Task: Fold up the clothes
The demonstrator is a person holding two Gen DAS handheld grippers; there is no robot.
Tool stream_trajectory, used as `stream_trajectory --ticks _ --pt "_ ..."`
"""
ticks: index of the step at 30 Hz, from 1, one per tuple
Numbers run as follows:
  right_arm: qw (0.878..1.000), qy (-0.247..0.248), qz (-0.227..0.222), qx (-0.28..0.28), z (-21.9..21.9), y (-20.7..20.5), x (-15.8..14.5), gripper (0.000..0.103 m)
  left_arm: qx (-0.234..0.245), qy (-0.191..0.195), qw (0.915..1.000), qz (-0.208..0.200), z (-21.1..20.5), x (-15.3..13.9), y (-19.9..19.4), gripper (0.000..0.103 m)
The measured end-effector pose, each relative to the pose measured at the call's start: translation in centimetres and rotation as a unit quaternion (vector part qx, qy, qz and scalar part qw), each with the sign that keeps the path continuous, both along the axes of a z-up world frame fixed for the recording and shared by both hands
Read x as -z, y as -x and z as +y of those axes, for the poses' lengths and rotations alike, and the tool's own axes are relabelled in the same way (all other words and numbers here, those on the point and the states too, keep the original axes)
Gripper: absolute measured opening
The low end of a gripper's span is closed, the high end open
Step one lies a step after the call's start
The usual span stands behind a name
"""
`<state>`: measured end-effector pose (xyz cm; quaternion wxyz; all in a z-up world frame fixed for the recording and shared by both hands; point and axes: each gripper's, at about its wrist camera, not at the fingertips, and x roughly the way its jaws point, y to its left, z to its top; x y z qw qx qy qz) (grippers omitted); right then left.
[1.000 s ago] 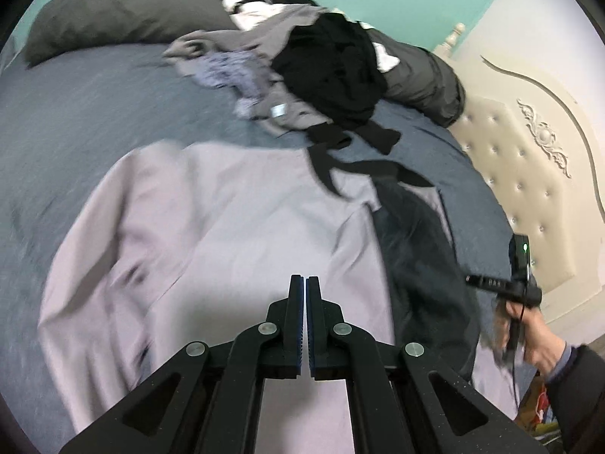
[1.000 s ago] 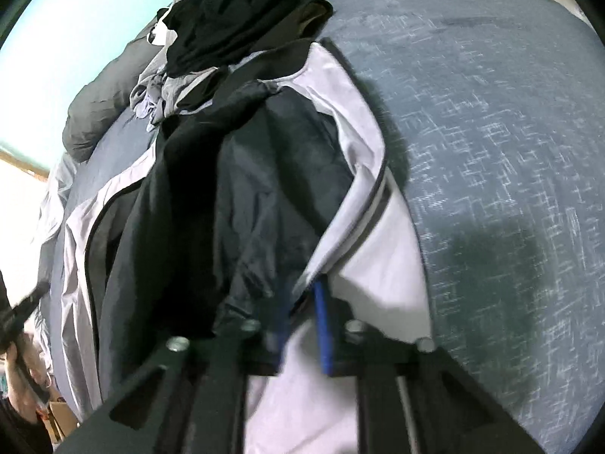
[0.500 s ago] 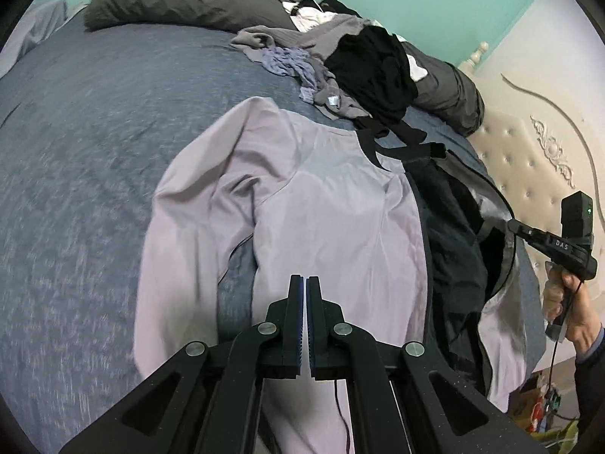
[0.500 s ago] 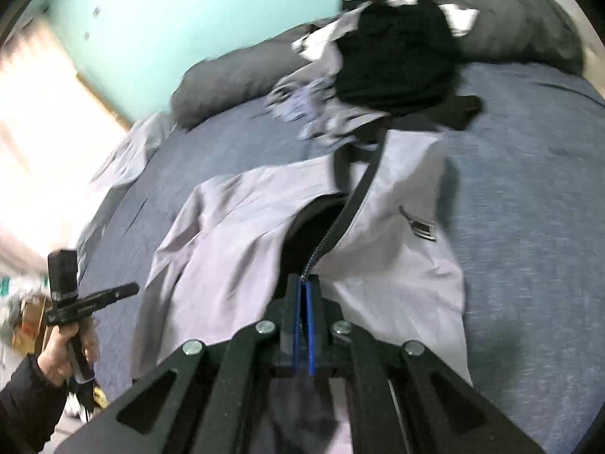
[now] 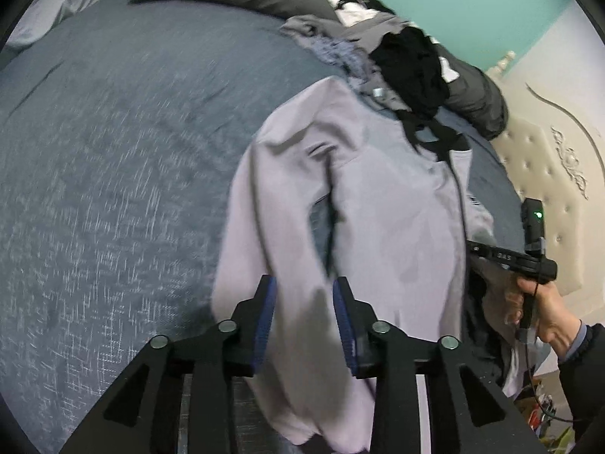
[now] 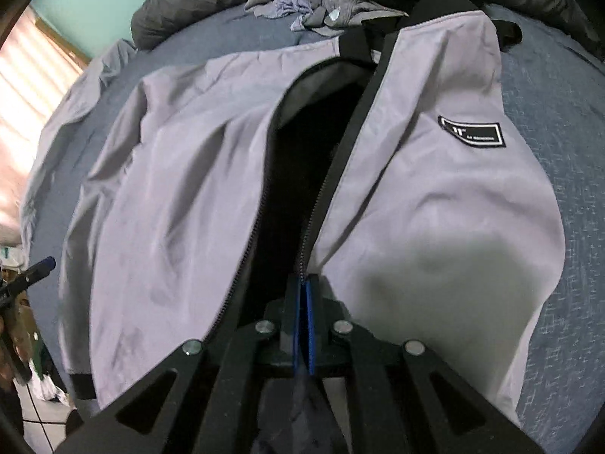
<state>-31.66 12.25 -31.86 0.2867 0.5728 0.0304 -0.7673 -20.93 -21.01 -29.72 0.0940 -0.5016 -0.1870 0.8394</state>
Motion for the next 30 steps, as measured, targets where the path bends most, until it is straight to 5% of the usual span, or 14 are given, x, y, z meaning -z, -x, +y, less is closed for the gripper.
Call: stream_trajectory --ticks 4,7,11,21,23,25,27,30 --pt "1.000 0.004 0.029 -0.001 0.5 -1.1 -2.5 0.006 -0.006 -0.008 0.9998 -0.018 -0.1 2.1 0.1 0.052" --pt "0.997 0.025 0.068 -0.010 1.7 -2.9 -6.5 0.024 -0.009 -0.015 0.9995 -0.026 0.0 2.9 -0.2 0.055" --pt "0.994 0.035 0.106 -0.013 4.3 -4.6 -10.2 0.026 -0.018 -0.031 0.9990 -0.027 -0.1 3.0 -0.8 0.057" --pt "0.993 0.006 0.102 0.055 13.0 -5.8 -9.7 0.027 0.014 -0.006 0.9996 -0.024 2.7 2.8 -0.6 0.067" --pt "0.993 0.006 0.097 0.070 14.7 -6.1 -9.3 0.027 0.018 0.012 0.9992 -0.033 2.9 3.7 -0.1 0.059" --pt "0.992 0.006 0.092 0.089 16.5 -6.3 -9.0 0.027 0.024 0.032 0.9983 -0.043 3.1 4.6 0.3 0.023" --pt "0.991 0.005 0.091 0.101 17.9 -6.4 -8.8 0.027 0.026 0.037 0.9979 -0.046 2.8 5.0 0.4 0.006" --pt "0.989 0.004 0.090 0.115 19.6 -6.6 -8.8 0.027 0.027 0.049 0.9979 -0.034 1.8 4.2 0.0 0.003"
